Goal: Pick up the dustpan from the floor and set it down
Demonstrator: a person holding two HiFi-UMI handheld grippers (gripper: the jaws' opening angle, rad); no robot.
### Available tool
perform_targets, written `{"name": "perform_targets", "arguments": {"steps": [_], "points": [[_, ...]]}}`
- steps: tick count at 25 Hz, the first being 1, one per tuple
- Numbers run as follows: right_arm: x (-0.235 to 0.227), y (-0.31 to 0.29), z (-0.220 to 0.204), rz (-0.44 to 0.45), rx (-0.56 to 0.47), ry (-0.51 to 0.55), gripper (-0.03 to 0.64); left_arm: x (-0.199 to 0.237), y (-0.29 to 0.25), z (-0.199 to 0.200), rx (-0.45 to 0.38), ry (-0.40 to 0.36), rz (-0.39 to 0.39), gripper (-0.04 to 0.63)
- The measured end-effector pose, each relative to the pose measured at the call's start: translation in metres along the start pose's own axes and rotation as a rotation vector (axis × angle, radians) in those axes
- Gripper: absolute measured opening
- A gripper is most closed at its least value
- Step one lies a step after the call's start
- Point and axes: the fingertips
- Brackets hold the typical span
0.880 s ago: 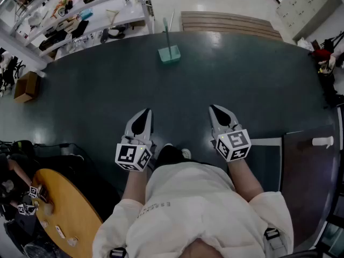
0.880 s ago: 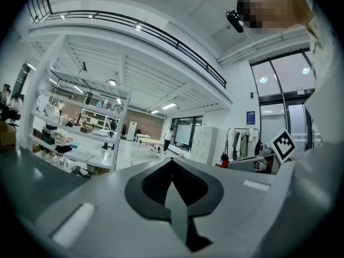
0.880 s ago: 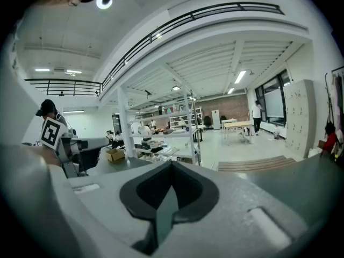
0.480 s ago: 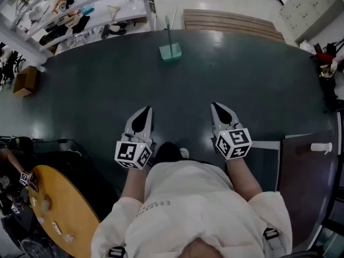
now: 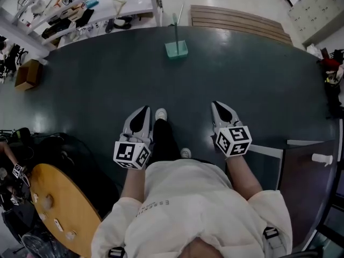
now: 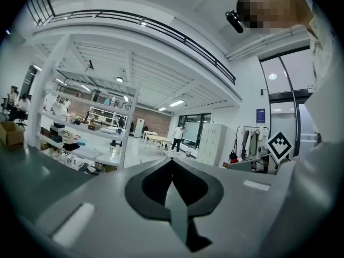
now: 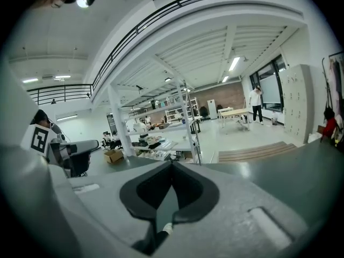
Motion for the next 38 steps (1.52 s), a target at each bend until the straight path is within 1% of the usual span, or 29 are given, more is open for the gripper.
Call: {"name": "perform_targets", "arguments": {"steps": [4,7,10,14,18,21,24,28,33,38], "points": [[-0.001,-0.042,0.007,-0.009,0.009,-0.018,-0.008,0.035,-0.029,0.003,0.011,0.013,0.006,0.017],[-0.003,-0.085,0.018,-0.007,0.011,-0.026,-0.008,0.069,-0.065,0.008,0.005,0.031,0.001,0.017],[-0.006,-0.137,0.031,-0.013,0.017,-0.002,-0.008,0.107,-0.108,0.013,-0.005,0.046,-0.015,0.017],[-0.014,-0.211,0.05,-0.045,0.042,0.011,-0.008,0.164,-0.167,0.022,0.003,0.063,-0.033,0.017],[-0.012,-0.29,0.066,-0.037,0.071,0.039,-0.008,0.223,-0.225,0.039,-0.01,0.071,-0.046,0.017],[-0.012,-0.342,0.075,-0.035,0.097,0.049,-0.008,0.257,-0.266,0.05,-0.01,0.062,-0.062,0.017],[-0.019,-0.386,0.084,-0.044,0.117,0.054,-0.008,0.284,-0.301,0.057,-0.006,0.056,-0.068,0.017],[-0.035,-0.435,0.088,-0.046,0.144,0.045,-0.008,0.308,-0.335,0.046,0.02,0.083,-0.051,0.017],[-0.071,-0.501,0.084,-0.04,0.195,0.03,-0.008,0.332,-0.391,0.024,0.067,0.099,-0.022,0.017],[-0.118,-0.572,0.073,-0.013,0.267,0.009,-0.008,0.363,-0.466,0.01,0.104,0.074,0.02,0.017]]}}
Point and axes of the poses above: the fingertips, and each gripper's own axes: y backward along the fingers, x to its left, z out of its top, and after that the axes turned 9 degrees about -x, right-handed
